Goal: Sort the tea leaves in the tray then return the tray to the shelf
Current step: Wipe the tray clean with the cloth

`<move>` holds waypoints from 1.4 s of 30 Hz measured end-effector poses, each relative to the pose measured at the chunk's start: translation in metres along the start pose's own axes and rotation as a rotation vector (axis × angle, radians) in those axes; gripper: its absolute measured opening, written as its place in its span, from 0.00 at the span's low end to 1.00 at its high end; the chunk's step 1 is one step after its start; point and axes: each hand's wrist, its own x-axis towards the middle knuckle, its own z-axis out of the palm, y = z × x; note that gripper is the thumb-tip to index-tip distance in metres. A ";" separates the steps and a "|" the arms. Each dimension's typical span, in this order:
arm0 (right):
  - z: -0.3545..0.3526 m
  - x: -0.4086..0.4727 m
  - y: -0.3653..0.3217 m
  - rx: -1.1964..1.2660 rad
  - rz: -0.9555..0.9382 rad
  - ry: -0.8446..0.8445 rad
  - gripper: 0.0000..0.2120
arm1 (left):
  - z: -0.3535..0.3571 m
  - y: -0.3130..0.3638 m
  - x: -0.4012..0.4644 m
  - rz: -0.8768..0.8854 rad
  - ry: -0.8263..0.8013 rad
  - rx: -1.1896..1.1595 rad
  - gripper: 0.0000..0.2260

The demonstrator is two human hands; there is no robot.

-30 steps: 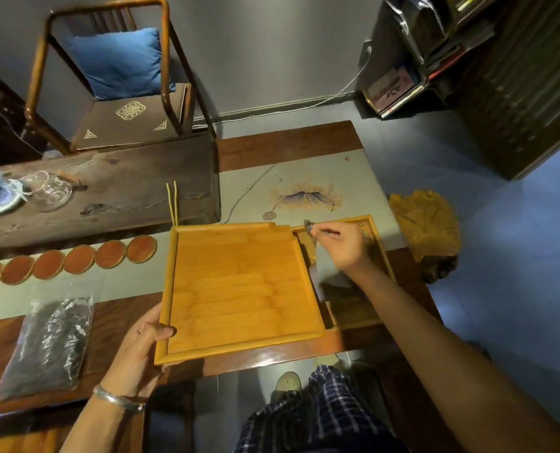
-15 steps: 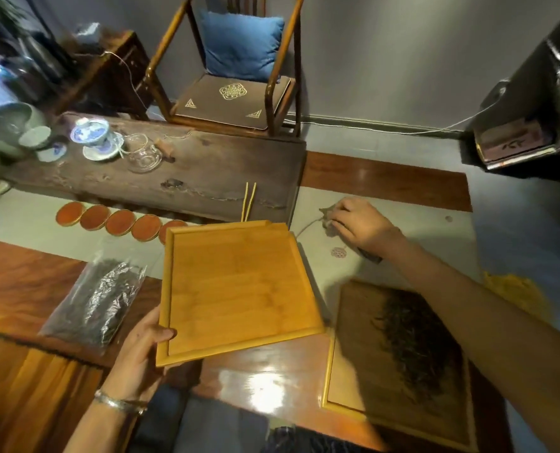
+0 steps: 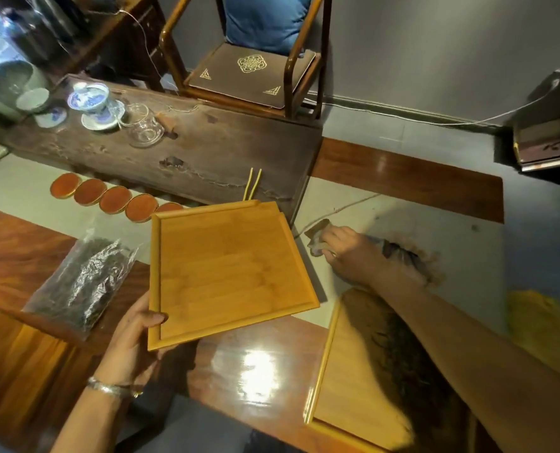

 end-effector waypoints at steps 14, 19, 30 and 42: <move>-0.028 -0.003 -0.108 1.028 0.799 0.406 0.16 | -0.001 0.028 0.034 -0.144 -0.226 -0.043 0.20; -0.012 0.004 -0.157 1.022 0.939 0.518 0.10 | -0.034 0.044 0.046 -0.159 -0.350 0.032 0.21; 0.025 0.011 -0.240 0.844 1.175 0.541 0.13 | -0.099 0.046 0.060 -0.170 -0.462 0.362 0.24; 0.055 -0.002 -0.258 0.598 1.173 0.407 0.11 | -0.110 0.005 0.060 -0.169 -0.419 0.248 0.33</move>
